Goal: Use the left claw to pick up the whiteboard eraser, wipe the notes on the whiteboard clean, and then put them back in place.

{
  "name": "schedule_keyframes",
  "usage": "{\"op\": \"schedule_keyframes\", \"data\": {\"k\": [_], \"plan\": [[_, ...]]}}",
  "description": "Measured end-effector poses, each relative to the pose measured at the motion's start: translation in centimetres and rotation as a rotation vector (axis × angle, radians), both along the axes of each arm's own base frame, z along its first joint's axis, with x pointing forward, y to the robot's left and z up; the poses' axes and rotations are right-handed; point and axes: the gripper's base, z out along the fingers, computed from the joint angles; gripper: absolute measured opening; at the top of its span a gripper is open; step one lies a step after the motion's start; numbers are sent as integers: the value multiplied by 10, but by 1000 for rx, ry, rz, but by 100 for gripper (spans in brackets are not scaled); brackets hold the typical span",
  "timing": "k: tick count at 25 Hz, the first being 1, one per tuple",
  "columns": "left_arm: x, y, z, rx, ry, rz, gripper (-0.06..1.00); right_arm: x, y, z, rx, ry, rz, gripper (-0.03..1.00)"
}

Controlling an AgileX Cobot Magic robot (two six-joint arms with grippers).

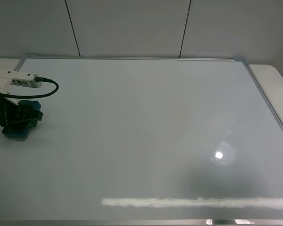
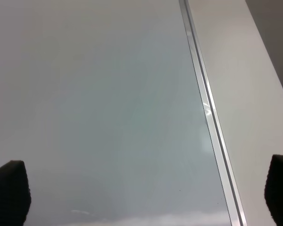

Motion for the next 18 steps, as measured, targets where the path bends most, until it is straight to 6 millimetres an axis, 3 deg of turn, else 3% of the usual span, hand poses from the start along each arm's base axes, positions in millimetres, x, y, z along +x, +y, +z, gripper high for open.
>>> {"op": "schedule_keyframes", "data": {"k": [2,3,5,18], "plan": [[0,0,0,7,0,-13,72,0,0,0,0,0,0,99],[0,0,0,8,0,-16,84,0,0,0,0,0,0,99],[0,0,0,9,1,-18,94,0,0,0,0,0,0,99],[1,0,7,27,-39,-56,99,0,0,0,0,0,0,99]]}}
